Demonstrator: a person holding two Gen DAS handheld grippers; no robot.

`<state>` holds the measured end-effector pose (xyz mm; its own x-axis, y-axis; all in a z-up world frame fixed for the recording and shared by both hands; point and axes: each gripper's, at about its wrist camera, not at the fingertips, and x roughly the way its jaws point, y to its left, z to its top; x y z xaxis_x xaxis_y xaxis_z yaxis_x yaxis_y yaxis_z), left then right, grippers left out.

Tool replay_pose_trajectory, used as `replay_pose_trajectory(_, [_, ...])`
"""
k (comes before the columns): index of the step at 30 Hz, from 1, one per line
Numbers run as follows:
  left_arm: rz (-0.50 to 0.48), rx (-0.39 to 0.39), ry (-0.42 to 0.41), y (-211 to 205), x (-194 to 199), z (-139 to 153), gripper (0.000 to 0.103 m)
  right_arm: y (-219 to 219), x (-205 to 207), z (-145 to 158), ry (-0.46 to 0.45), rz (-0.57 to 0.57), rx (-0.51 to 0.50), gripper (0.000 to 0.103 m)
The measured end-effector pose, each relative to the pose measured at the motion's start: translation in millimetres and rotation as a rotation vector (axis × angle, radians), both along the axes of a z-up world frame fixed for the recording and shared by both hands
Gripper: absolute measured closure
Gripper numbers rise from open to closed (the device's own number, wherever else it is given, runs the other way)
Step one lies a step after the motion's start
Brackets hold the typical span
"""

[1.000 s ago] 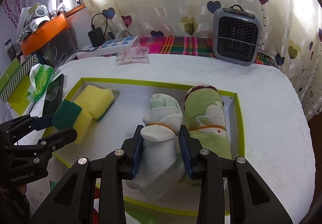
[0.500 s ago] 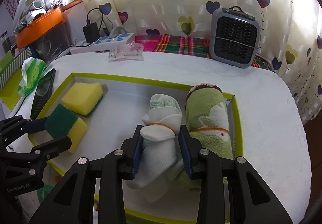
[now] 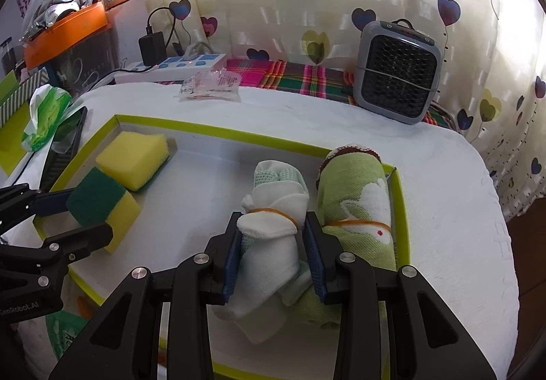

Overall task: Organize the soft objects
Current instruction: 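Lower the socks beside the towel and open the right gripper while the left lowers the scouring sponge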

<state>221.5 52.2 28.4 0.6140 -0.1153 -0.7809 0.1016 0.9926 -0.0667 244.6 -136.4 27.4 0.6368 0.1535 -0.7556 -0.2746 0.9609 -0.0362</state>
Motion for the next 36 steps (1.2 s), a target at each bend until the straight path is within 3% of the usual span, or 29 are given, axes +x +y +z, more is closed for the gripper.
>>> replay_pose_trajectory(16, [0.0, 0.003, 0.0, 0.1, 2.1, 0.3, 0.046, 6.1, -2.9, -3.9, -0.045, 0.004, -0.087, 0.066])
replay_pose_trajectory(36, [0.002, 0.005, 0.003, -0.4, 3.5, 1.0, 0.045, 6.7, -4.4, -2.4, -0.044, 0.019, -0.034, 0.052])
